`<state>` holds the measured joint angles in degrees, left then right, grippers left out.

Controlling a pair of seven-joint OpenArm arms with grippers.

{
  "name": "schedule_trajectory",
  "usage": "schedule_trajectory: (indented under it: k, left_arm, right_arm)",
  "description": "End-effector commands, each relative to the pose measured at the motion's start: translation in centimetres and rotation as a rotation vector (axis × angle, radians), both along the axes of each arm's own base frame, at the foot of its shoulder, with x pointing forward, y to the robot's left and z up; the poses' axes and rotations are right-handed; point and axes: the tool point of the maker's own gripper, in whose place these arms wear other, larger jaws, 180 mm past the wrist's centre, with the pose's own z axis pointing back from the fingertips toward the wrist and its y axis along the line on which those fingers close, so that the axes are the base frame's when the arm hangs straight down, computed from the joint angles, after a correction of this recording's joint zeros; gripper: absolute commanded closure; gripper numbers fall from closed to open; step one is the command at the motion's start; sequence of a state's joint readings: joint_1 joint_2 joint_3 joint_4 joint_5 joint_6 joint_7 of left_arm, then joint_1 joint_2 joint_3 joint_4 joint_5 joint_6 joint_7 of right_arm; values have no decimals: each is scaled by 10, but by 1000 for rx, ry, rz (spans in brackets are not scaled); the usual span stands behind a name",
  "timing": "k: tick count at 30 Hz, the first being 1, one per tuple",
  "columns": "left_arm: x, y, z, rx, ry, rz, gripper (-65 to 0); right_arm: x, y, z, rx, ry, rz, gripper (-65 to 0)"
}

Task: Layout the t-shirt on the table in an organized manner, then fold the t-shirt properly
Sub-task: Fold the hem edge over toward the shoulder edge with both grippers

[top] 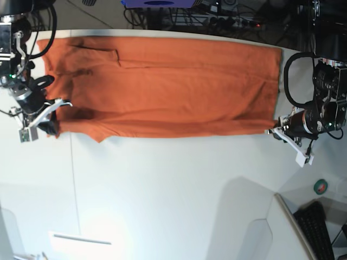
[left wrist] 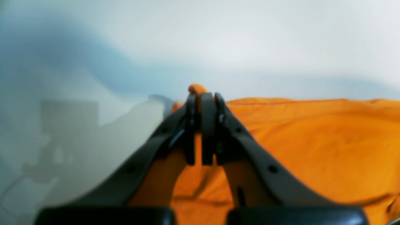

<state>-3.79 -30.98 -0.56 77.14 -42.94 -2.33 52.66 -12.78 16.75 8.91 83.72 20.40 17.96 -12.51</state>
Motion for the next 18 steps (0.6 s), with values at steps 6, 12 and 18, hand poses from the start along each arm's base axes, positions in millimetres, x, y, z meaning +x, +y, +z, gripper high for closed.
schedule_trajectory:
  k: [6,12,18]
  left_arm:
    - [-17,-2,4,16,-12,-38,0]
    - [-38,-1,-10,22,35,-40,0]
    - [-48,-11,-10,17,36,-68,0]
  right_arm:
    - [-27,-19,-1,-26,71,-44,0]
    - [-56,-18,-6,-16,103,-68,0]
    - [-71,-13,-15,6,134,-83,0]
